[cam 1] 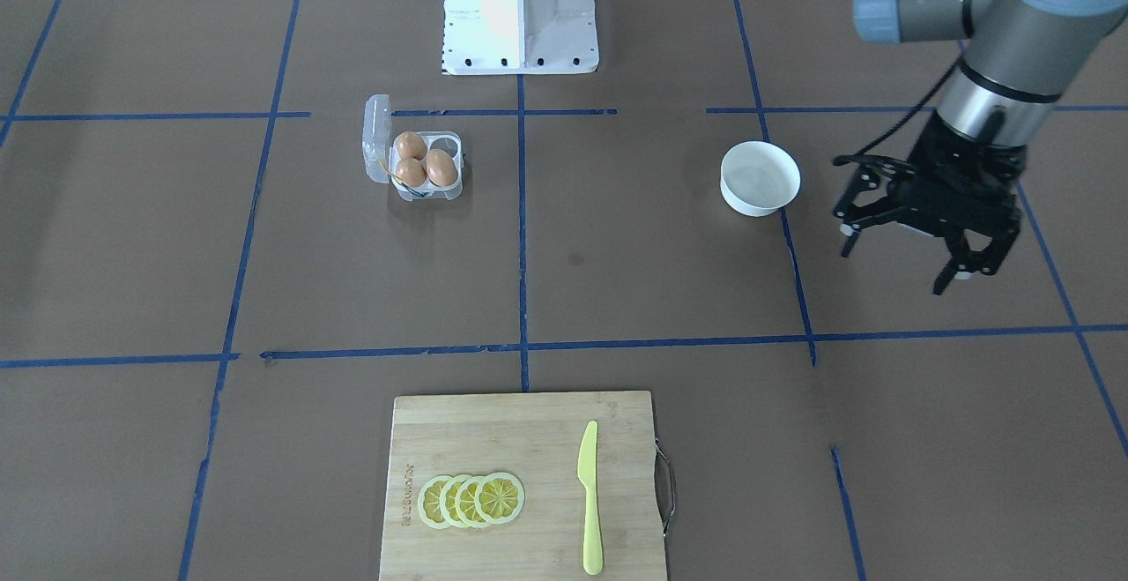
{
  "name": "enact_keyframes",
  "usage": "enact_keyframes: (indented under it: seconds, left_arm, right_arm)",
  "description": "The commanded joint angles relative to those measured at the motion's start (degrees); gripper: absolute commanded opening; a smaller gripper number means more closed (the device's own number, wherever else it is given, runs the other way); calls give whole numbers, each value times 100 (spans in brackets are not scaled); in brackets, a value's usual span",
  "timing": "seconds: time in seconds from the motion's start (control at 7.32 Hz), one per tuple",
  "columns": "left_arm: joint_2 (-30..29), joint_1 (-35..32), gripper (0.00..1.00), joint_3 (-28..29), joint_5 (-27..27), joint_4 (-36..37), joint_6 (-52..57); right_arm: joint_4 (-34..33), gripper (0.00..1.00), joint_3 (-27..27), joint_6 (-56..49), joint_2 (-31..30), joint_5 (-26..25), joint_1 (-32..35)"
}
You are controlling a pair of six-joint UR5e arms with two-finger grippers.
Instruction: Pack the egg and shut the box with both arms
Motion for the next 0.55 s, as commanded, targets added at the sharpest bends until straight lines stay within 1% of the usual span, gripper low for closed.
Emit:
enact_keyframes:
  seconds: [0.0,0.14,0.27,0.41]
  left_arm:
    - [570,-1134,100,718,-223,401,518]
    - [990,-1887,100,947,-275,412,940]
    - [1290,-2452,100,993,-302,638,1666]
    - [1423,-2927,100,1019,-754,1128,2213]
  right_arm:
    - [-1,100,11,304,199,56,9]
    - [-10,100,19,348,251,74,-8]
    - [42,100,89,287,269,74,-69]
    - [652,100,168,365,261,31,-409]
